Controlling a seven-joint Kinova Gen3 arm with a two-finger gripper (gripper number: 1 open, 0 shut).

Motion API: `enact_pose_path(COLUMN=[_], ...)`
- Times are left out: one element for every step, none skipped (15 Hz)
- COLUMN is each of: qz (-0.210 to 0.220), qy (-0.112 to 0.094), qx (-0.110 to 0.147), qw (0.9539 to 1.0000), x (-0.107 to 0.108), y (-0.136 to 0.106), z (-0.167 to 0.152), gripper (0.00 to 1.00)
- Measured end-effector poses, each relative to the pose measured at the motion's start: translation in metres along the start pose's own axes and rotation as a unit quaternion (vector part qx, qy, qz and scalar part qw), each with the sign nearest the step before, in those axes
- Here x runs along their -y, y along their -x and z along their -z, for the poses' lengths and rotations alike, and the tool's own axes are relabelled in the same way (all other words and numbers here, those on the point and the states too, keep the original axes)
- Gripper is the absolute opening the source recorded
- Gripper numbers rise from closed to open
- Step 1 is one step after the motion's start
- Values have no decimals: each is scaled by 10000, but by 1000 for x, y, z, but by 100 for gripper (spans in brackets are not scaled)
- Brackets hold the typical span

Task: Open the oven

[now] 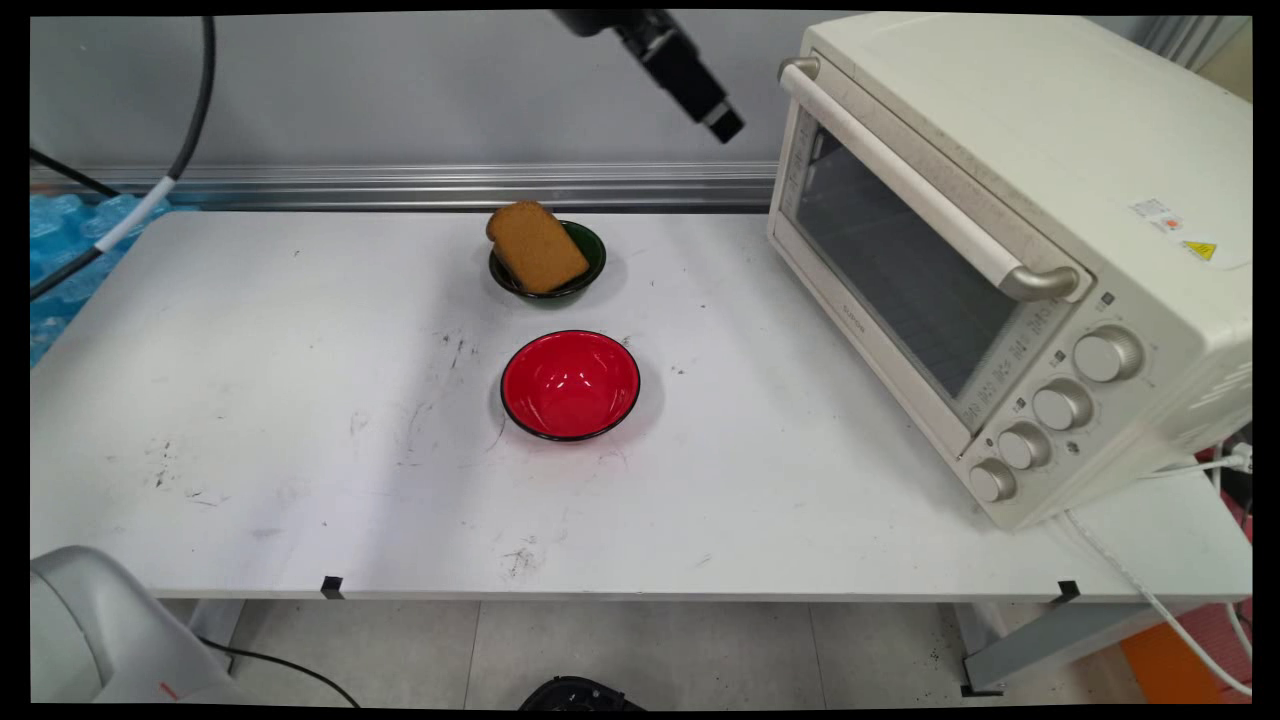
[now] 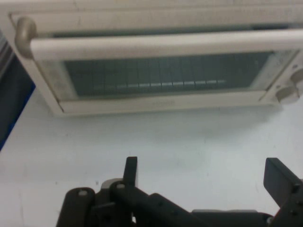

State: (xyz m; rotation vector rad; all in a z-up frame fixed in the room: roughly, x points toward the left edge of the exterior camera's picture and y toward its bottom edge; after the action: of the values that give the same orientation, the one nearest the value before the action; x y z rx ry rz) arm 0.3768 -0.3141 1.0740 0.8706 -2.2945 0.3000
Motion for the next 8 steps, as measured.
enact_pose_path(qz=[-21,-38,-58,-73,-92,-109,-126,-135], qy=[-2,-1,1,0,-3,-5,-9,-12], qx=[-31,-58,-85,-107,-129,-143,-161,-174], qw=[10000,10000,9999,9999,9999,9998,9998,9998], x=[0,0,0,-1,-1,-2,-3,-4], y=[-7,-12,-19,-24,-30,-35,-41,-45], z=[-6,-10,-17,-22,-28,-34,-41,-46], gripper=[100,100,100,100,100,100,100,100])
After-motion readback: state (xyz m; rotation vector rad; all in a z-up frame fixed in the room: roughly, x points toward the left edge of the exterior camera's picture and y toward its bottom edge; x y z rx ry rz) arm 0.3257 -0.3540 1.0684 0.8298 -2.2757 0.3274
